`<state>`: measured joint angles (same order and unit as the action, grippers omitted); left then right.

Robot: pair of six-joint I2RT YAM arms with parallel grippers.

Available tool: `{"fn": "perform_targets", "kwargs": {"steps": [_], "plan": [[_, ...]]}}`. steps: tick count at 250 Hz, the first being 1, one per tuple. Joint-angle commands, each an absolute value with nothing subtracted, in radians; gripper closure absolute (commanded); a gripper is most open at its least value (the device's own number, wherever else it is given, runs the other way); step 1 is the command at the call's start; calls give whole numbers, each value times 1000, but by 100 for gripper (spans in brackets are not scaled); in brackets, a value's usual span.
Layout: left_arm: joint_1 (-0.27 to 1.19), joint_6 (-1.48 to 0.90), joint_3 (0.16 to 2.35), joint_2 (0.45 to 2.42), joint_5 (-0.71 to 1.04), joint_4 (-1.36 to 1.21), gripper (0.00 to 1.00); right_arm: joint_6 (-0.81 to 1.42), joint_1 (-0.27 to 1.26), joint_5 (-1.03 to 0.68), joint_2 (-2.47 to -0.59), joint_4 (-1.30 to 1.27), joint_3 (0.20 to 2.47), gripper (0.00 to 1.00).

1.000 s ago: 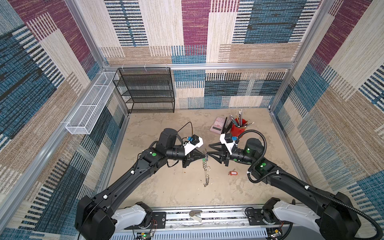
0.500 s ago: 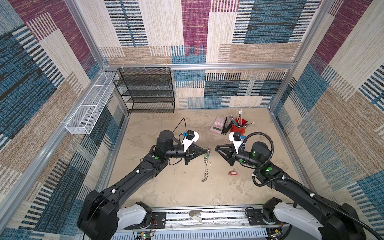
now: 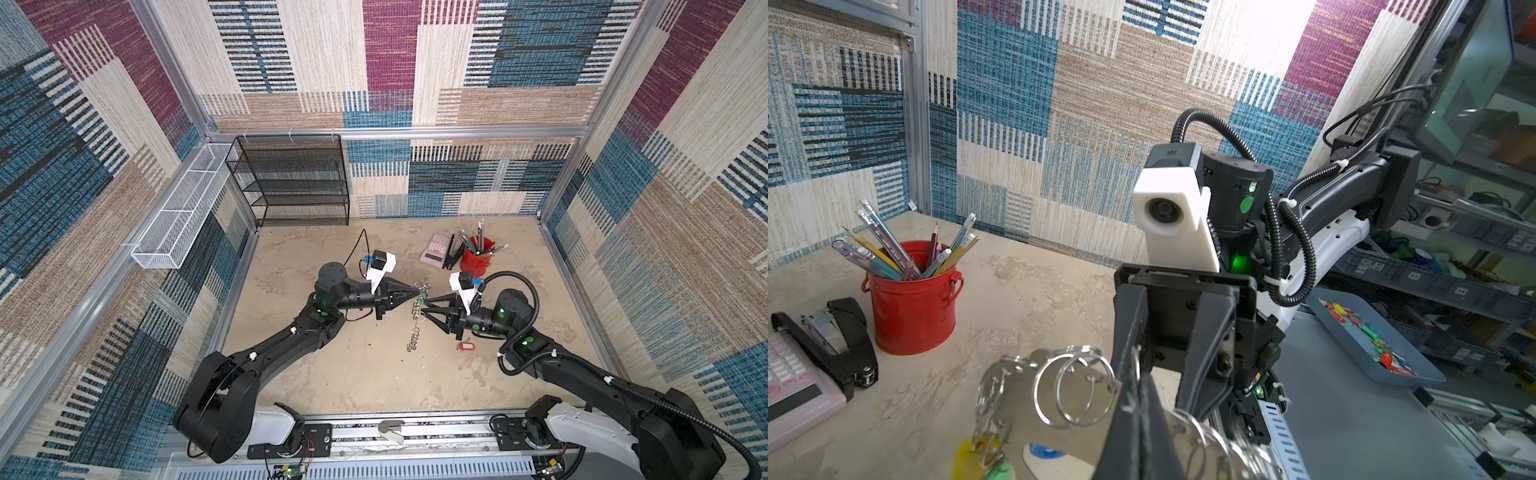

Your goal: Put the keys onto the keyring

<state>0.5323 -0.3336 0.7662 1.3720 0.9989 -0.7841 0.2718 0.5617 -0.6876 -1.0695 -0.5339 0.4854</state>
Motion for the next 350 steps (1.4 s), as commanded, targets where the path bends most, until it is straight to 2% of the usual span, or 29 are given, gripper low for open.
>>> {"fn": "perform_targets", "kwargs": {"steps": [1, 155, 285, 350], "plan": [[534, -413, 761, 1383, 1008, -936, 100, 308, 563, -688, -1085, -633, 477, 59], [534, -486, 738, 1417, 1020, -1023, 100, 397, 563, -607, -1075, -794, 433, 59], [533, -479, 725, 1410, 1034, -1014, 100, 384, 563, -514, -1048, -773, 434, 56], [534, -432, 713, 1380, 1029, -971, 100, 352, 548, -484, -998, -673, 460, 53]]}}
